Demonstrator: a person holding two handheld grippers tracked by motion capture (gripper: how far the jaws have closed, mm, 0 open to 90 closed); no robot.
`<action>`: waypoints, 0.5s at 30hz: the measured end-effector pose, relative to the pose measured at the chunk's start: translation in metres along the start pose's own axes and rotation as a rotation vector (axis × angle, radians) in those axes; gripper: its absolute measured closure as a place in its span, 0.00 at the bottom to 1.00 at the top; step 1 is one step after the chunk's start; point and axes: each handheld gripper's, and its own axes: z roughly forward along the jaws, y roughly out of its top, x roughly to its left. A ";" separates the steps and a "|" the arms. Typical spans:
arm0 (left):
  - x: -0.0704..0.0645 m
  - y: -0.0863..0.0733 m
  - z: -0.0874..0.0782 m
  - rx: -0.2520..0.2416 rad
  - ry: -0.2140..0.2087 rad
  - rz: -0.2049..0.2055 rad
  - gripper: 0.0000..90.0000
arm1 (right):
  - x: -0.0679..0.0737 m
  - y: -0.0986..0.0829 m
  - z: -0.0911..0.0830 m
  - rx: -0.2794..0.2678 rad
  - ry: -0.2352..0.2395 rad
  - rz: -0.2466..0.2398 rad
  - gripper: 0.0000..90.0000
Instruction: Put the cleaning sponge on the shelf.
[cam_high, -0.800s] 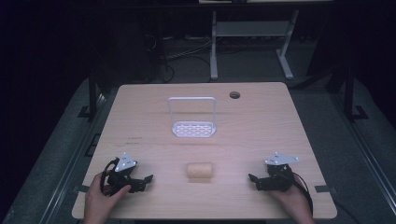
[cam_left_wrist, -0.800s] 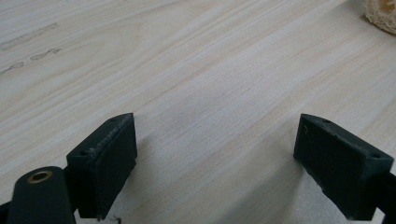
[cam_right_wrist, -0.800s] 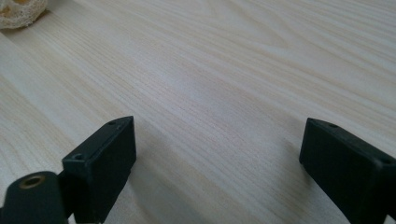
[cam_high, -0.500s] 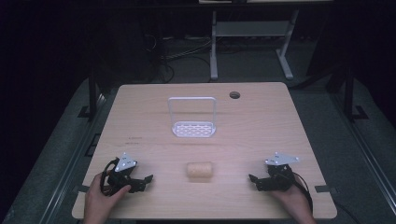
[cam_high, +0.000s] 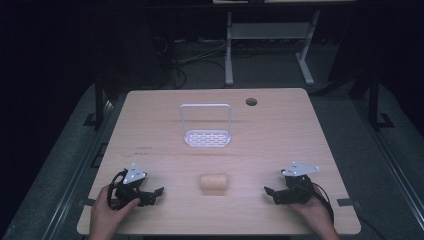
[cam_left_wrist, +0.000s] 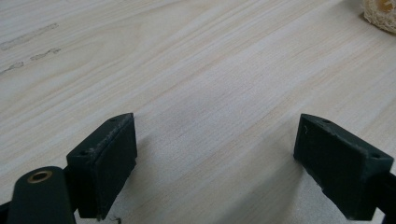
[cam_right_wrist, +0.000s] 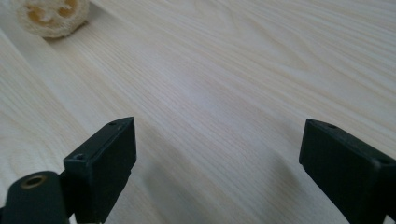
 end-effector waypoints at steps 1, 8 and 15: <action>0.000 0.000 0.000 0.000 0.000 0.000 0.14 | 0.001 0.001 0.000 0.001 0.006 0.002 0.12; 0.000 0.000 0.000 0.000 0.000 0.000 0.14 | 0.001 0.015 0.003 0.008 0.015 -0.024 0.12; 0.000 0.000 0.000 0.000 0.000 0.000 0.14 | -0.001 0.029 0.007 -0.001 0.039 -0.048 0.12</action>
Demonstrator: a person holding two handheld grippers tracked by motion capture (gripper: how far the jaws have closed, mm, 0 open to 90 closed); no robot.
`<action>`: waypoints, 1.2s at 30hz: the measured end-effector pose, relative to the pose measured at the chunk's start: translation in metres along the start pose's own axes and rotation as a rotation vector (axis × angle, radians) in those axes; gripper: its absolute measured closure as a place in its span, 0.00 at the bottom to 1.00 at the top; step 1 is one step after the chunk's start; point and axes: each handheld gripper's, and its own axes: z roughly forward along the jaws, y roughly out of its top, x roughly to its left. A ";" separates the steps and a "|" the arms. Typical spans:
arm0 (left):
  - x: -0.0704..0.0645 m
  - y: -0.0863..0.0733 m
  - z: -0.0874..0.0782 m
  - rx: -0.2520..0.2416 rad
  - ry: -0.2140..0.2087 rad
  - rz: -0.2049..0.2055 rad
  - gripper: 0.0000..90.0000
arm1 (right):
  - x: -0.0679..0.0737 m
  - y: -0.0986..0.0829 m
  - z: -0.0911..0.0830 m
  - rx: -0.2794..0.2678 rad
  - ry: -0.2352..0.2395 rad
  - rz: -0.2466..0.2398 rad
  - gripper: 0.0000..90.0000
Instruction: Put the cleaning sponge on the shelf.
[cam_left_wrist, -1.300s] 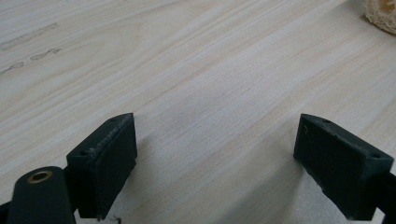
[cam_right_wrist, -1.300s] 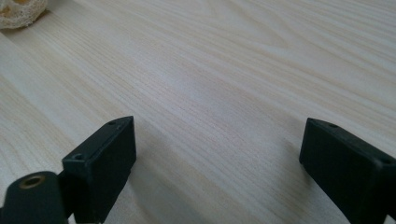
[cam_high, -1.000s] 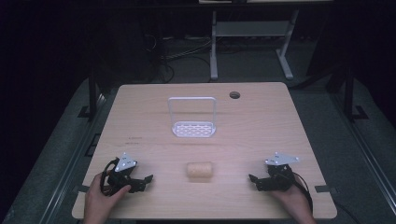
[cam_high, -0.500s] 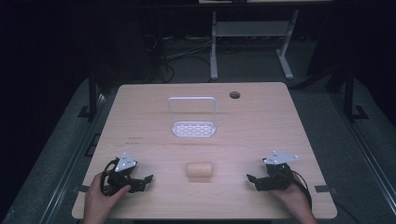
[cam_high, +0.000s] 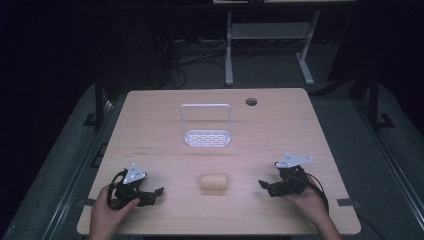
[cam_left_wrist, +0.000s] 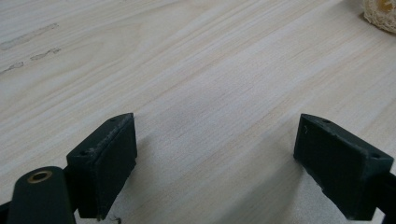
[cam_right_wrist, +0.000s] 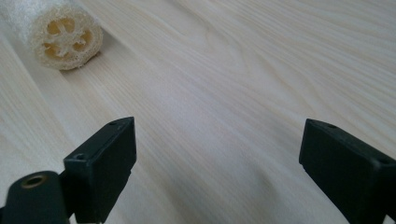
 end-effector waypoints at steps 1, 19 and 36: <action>0.000 0.000 0.000 0.000 0.000 0.000 0.14 | 0.000 0.001 0.001 -0.001 0.002 -0.002 0.12; 0.000 0.000 0.000 0.000 0.000 0.000 0.14 | -0.001 0.023 0.016 -0.002 0.056 -0.043 0.12; 0.000 0.000 0.000 0.000 0.000 0.000 0.14 | 0.005 0.044 0.027 -0.031 0.107 -0.090 0.14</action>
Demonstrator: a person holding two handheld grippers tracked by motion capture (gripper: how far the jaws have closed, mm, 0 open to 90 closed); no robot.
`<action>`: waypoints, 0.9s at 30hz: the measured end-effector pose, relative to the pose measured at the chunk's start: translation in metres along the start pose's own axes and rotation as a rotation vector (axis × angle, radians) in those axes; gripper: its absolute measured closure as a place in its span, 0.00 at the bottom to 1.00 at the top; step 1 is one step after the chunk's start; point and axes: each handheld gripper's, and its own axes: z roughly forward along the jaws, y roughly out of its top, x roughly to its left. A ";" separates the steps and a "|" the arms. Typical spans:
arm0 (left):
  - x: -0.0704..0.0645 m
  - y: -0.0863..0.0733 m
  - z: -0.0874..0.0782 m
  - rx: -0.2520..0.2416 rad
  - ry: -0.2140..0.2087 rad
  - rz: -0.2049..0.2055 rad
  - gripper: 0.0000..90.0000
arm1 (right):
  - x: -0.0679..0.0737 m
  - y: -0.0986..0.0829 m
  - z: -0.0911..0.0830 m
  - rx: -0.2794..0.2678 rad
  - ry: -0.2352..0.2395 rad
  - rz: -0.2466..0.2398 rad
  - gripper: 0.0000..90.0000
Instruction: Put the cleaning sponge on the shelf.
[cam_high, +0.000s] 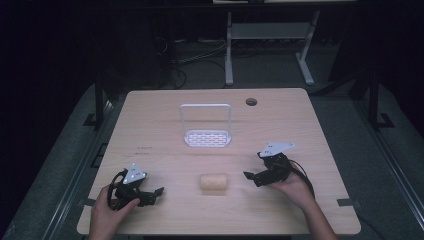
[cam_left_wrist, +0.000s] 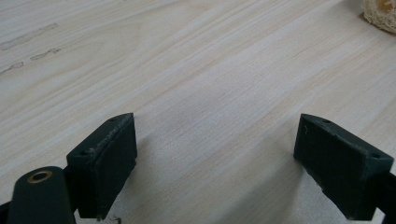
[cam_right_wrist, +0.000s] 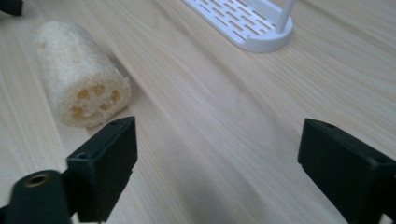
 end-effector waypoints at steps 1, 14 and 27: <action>0.000 0.000 0.000 0.000 0.000 0.000 0.14 | 0.000 0.000 0.000 0.000 0.000 0.000 0.14; 0.000 0.000 0.000 0.000 0.000 0.000 0.14 | 0.002 0.018 0.006 -0.009 0.045 -0.027 0.13; 0.000 0.000 0.000 0.000 0.001 0.002 0.14 | 0.012 0.037 0.015 -0.016 0.095 -0.062 0.12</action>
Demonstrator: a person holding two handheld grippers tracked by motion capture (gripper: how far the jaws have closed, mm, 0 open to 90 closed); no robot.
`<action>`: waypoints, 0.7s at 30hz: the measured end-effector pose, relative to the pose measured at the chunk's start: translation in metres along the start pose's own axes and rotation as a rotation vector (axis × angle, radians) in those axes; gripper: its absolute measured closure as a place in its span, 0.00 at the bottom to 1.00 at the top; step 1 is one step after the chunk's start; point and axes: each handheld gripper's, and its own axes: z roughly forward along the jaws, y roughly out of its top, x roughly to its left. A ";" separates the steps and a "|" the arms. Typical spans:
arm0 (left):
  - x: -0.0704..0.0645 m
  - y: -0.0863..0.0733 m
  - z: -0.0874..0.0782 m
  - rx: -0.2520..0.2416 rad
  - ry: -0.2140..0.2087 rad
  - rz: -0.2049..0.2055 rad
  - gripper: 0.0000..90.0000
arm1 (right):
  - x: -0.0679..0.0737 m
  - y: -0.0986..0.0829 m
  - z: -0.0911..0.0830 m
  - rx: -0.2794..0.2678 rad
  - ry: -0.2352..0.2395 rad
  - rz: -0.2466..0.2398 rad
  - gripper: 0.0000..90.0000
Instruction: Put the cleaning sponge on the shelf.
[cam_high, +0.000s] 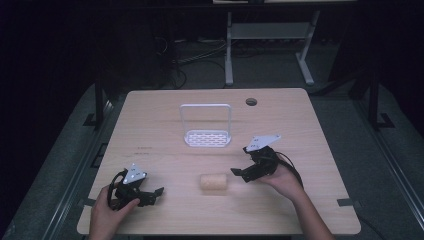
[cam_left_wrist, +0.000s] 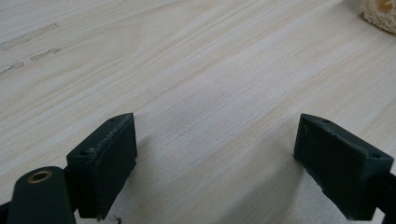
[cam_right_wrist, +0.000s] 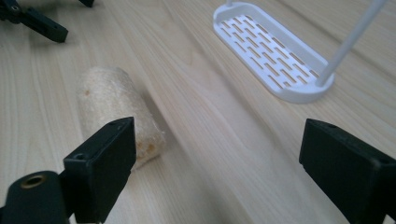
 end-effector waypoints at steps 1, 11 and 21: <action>0.000 0.000 0.000 0.000 0.000 0.000 0.14 | 0.001 0.001 0.001 -0.002 0.003 -0.008 0.12; 0.000 0.000 0.000 0.003 -0.001 -0.001 0.14 | 0.010 0.016 0.007 -0.015 0.041 -0.040 0.12; 0.000 0.000 0.000 0.002 -0.001 -0.001 0.14 | 0.021 0.026 0.018 -0.007 0.083 -0.079 0.12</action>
